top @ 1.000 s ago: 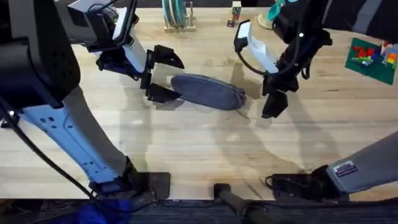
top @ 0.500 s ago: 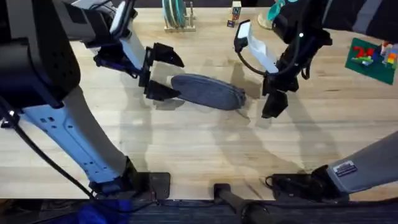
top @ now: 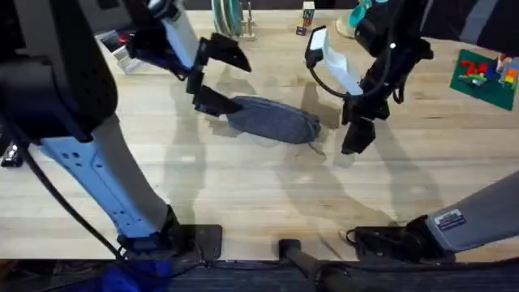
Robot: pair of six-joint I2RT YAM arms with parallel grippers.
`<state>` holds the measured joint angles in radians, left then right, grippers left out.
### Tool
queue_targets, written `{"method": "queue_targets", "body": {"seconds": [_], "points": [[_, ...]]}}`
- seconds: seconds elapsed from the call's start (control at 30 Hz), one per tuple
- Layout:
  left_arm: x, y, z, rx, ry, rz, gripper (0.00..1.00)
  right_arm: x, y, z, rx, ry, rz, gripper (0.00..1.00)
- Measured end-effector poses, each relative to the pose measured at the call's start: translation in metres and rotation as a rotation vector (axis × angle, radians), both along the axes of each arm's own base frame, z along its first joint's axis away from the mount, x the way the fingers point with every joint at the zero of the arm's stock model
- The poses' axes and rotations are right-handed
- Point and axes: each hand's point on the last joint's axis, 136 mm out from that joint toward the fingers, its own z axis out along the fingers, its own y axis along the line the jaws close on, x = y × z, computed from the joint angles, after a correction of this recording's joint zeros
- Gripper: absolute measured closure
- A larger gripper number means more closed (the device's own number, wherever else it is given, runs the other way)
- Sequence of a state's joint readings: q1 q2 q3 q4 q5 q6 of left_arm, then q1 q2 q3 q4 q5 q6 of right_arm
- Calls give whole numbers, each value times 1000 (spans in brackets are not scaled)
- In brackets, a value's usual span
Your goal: Unzip the bag, pick up the pens from the table one at a time and place them inside, then zip the bag closed.
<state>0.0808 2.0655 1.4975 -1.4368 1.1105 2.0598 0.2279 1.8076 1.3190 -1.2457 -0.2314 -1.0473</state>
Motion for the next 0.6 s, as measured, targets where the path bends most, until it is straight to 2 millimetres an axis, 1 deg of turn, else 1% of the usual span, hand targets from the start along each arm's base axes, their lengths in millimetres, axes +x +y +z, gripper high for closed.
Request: {"method": "queue_targets", "body": {"seconds": [0.13,0.23,0.43,0.6], "points": [[-9,-21,-1,9,-4,-70,6,0,0,0,0,0,0,5],[-14,-31,-1,11,-4,-103,6,0,0,0,0,0,0,5],[-15,-40,-6,35,-19,-131,6,0,0,0,0,0,0,5],[-20,-51,-12,69,-17,-173,6,0,0,0,0,0,0,4]]}}
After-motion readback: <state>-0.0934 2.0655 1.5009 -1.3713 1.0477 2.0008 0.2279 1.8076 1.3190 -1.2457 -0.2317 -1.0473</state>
